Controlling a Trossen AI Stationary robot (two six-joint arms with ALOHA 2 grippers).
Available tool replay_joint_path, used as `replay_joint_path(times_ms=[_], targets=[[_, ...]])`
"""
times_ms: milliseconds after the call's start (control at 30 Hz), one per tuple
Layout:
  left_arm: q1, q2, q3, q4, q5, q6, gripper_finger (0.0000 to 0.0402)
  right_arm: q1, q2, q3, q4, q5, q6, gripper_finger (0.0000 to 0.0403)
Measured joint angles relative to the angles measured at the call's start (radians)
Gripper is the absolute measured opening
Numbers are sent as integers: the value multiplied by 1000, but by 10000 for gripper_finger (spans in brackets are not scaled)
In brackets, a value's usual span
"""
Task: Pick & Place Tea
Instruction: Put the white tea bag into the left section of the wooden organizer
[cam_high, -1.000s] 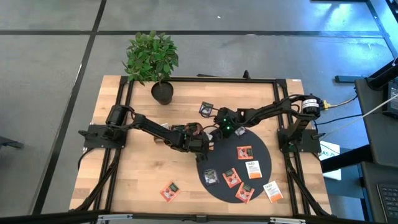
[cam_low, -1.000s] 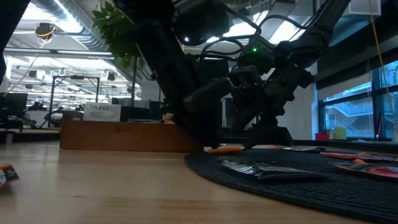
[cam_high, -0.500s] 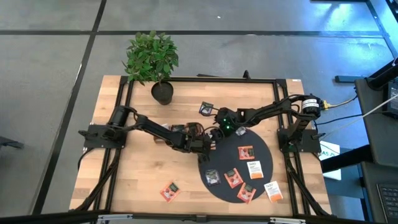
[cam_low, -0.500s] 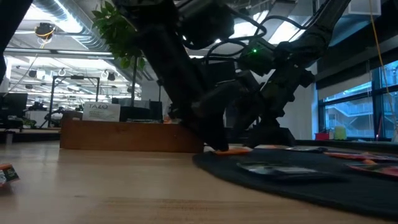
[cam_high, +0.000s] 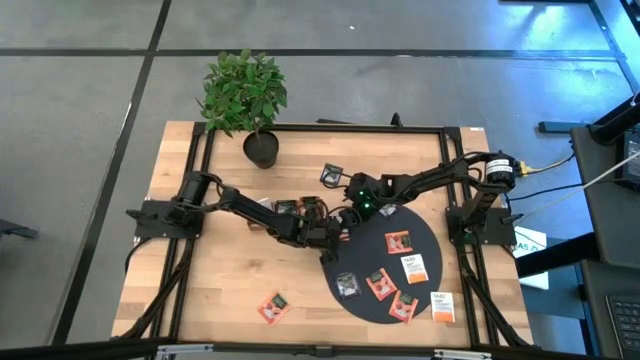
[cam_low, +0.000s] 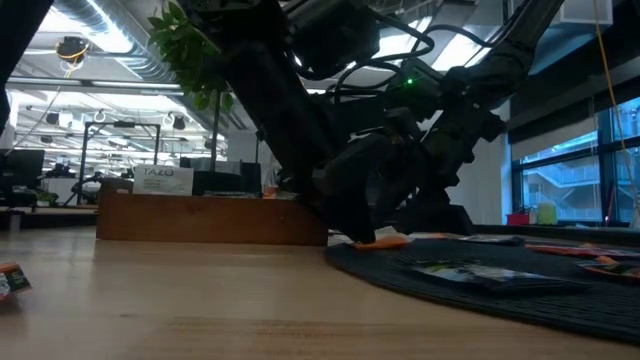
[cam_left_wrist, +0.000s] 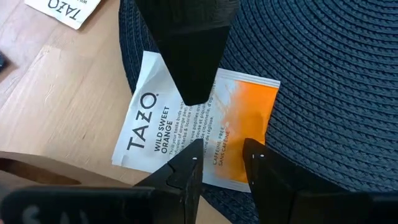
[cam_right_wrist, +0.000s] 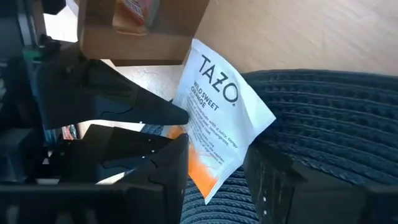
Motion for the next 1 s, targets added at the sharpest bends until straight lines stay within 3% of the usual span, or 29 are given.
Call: replay_joint_path(times_ms=[233,533,667,800,1000], targets=[[0,0,0,0,1,2,114,0,0,0,-1,0,-26,120],[-1,-12,-1,1,1,2,114,-2,0,0,-1,21,-80,14],[-1,-41,-5,-22,6,4,114,-2,0,0,1,21,-91,7],[6,-137,-9,-86,-11,14,114,-6,-17,0,-10,20,-101,4],[27,-386,-14,-198,-88,52,114,-37,-130,0,-15,30,-126,3]])
